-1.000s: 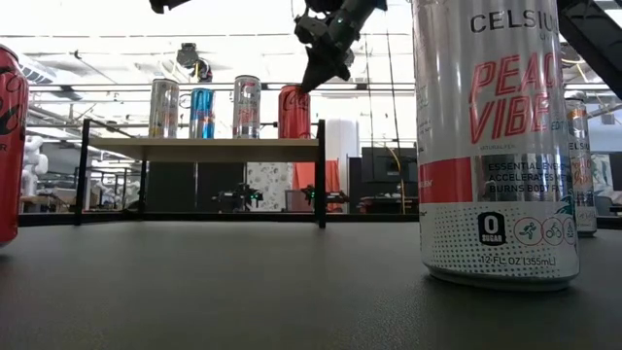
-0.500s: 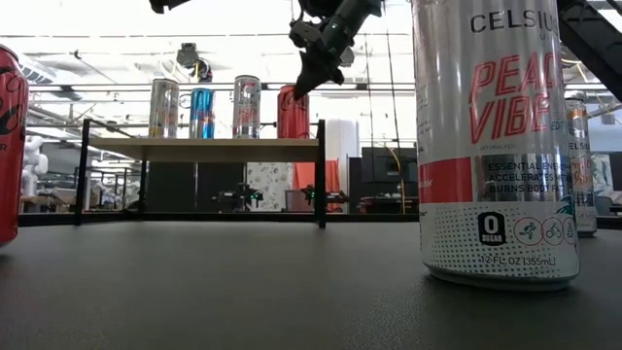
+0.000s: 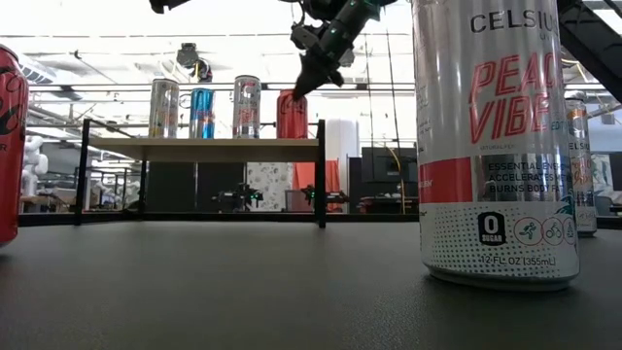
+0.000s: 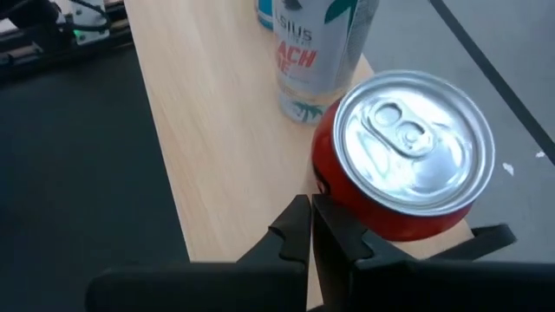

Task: Place canned beverage on shelf
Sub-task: Put the top red black soda can on the shelf, then put the white yellow soda can on the shelf aligned with the white yellow soda can

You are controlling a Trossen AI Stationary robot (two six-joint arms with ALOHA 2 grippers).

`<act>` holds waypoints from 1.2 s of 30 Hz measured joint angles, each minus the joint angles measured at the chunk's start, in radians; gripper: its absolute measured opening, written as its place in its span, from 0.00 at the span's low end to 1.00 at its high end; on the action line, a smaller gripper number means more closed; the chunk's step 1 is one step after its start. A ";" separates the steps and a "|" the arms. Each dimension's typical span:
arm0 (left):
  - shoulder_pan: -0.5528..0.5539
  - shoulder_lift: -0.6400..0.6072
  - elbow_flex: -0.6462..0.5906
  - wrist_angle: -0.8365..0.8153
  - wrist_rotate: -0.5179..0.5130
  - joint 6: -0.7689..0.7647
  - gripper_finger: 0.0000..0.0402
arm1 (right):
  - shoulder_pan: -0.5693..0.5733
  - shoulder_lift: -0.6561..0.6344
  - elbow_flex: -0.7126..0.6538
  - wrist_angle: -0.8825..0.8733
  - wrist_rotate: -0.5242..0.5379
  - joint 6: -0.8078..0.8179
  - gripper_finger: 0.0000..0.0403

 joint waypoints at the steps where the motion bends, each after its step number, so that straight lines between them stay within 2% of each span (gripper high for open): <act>1: 0.000 0.000 0.000 0.000 0.000 0.000 0.91 | 0.000 0.000 0.000 0.002 0.000 0.000 0.00; 17: 0.000 0.000 0.000 -0.002 0.000 0.000 0.91 | 0.000 0.025 0.000 0.013 -0.001 0.008 0.00; 36: 0.000 0.000 0.000 -0.051 0.016 0.000 0.91 | 0.017 -0.001 0.000 -0.143 -0.001 0.003 0.00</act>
